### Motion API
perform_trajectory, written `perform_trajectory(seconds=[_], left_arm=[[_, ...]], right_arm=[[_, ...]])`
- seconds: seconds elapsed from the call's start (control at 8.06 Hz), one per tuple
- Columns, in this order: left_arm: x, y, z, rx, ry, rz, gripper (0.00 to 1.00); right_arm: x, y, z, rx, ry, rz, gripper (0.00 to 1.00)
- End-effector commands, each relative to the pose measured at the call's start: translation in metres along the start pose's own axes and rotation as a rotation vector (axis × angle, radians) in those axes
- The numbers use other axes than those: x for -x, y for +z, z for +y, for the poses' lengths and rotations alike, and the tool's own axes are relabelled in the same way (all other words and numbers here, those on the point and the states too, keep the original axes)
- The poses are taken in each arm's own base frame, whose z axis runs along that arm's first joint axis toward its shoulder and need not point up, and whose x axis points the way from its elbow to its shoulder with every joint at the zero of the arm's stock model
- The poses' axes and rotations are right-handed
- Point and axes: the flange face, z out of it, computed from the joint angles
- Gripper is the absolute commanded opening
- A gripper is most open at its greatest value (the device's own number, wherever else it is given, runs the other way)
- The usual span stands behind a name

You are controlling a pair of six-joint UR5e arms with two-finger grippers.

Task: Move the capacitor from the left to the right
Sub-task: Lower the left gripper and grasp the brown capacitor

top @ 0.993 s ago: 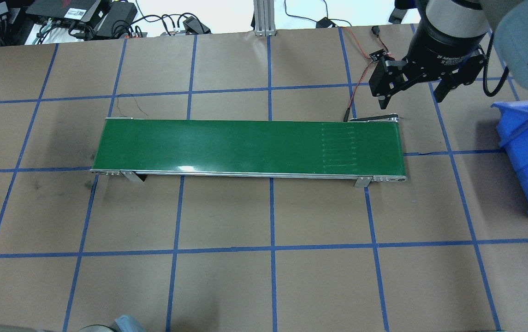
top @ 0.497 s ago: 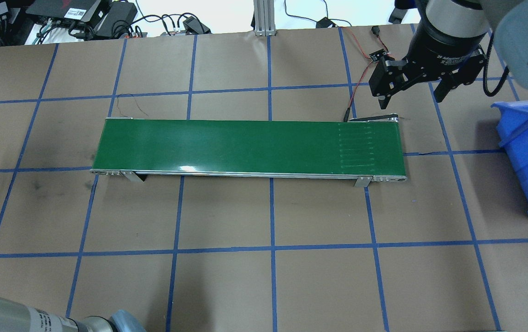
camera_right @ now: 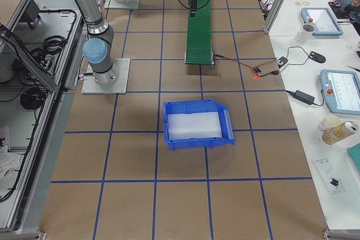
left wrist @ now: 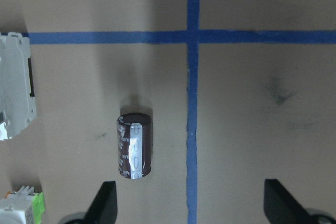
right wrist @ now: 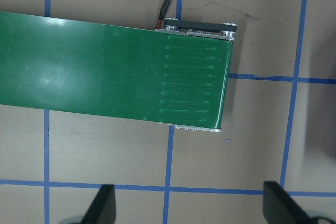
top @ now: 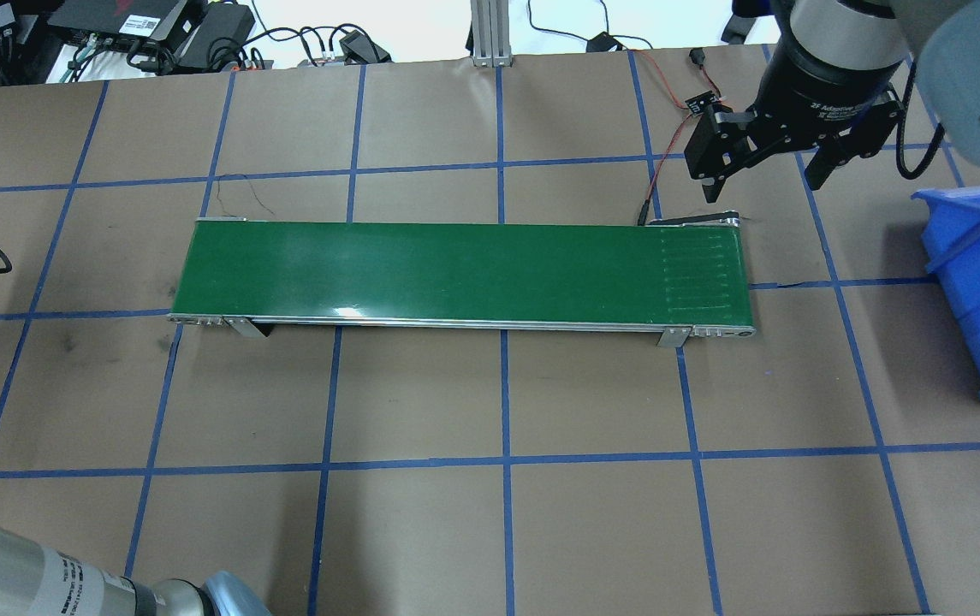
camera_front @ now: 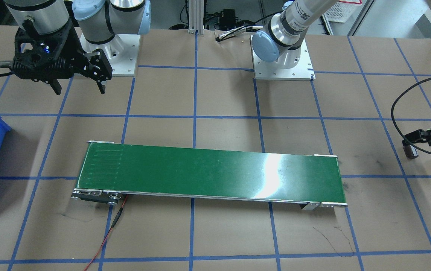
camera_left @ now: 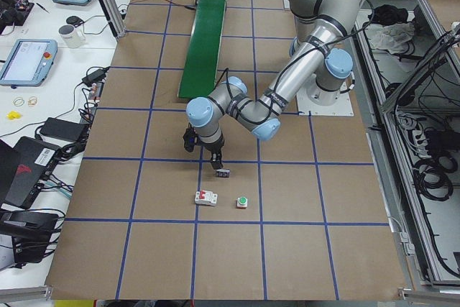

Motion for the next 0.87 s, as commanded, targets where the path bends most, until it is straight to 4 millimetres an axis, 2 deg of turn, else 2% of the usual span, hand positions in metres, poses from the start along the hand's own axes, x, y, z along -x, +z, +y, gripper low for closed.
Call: perform_trajectory(seconds=[0.0,0.25,0.74], left_arm=[[0.009,0.023,-0.005,0.042,0.002,-0.038,0.85],[0.014,0.04,-0.013,0.046,0.01,-0.041,0.85],[0.017,0.056,-0.015,0.08,0.037,-0.061,0.85]], right_arm=[[0.0,0.0,0.0,0.0,0.0,0.0,1.0],[0.001,0.0,0.0,0.0,-0.001,0.0,1.0],[0.0,0.0,0.0,0.0,0.0,0.0,1.0]])
